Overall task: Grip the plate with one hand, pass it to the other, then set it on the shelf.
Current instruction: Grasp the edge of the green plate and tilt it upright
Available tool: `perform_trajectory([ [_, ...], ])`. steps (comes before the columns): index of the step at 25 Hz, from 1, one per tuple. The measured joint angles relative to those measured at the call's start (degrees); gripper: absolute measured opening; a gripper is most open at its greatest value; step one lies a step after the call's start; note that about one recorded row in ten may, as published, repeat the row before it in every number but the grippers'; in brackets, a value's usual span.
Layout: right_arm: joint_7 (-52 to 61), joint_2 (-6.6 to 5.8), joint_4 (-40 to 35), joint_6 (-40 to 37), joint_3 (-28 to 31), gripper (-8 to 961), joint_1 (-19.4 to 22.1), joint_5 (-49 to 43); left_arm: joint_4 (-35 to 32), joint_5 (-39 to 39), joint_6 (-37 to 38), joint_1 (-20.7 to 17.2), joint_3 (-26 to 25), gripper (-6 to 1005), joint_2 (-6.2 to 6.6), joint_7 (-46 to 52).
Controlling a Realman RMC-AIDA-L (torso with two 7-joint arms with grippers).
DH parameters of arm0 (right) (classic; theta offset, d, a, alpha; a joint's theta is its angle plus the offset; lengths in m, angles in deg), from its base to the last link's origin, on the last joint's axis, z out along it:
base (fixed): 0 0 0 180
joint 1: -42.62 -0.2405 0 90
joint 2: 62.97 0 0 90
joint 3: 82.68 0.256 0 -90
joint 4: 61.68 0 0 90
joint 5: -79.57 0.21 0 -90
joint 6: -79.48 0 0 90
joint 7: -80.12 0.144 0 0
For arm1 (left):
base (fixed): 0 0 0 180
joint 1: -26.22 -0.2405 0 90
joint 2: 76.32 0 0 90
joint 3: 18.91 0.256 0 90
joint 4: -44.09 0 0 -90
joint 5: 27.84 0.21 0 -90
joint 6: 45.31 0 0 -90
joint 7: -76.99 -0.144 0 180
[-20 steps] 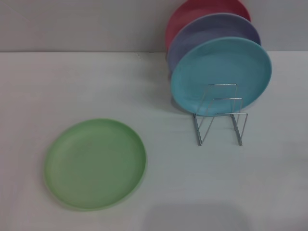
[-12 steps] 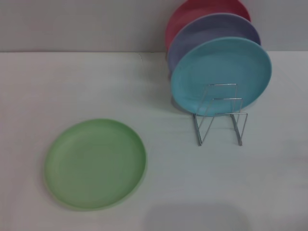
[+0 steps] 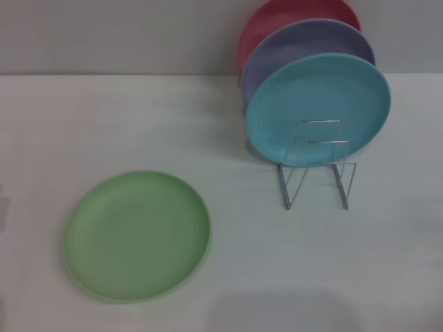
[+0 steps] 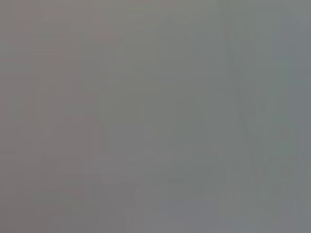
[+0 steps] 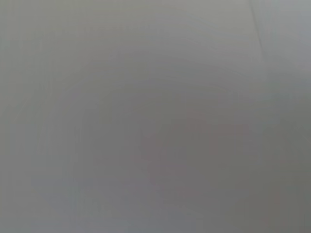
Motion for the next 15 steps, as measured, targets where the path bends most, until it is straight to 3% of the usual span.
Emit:
perform_trajectory([
  [4, 0.1, 0.01, 0.0, 0.4, 0.0, 742, -0.4, 0.0, -0.5, 0.2, -0.8, 0.8, -0.1, 786, 0.24, 0.0],
  [7, 0.1, -0.03, 0.0, 0.8, 0.0, 742, -0.8, 0.0, -1.6, 1.3, -6.1, 3.2, -0.1, 786, 1.2, 0.6],
  [15, 0.2, -0.07, 0.0, 1.3, 0.0, 742, -2.2, -0.1, -4.5, 1.1, -12.8, 6.5, -1.8, 787, 0.67, 1.0],
])
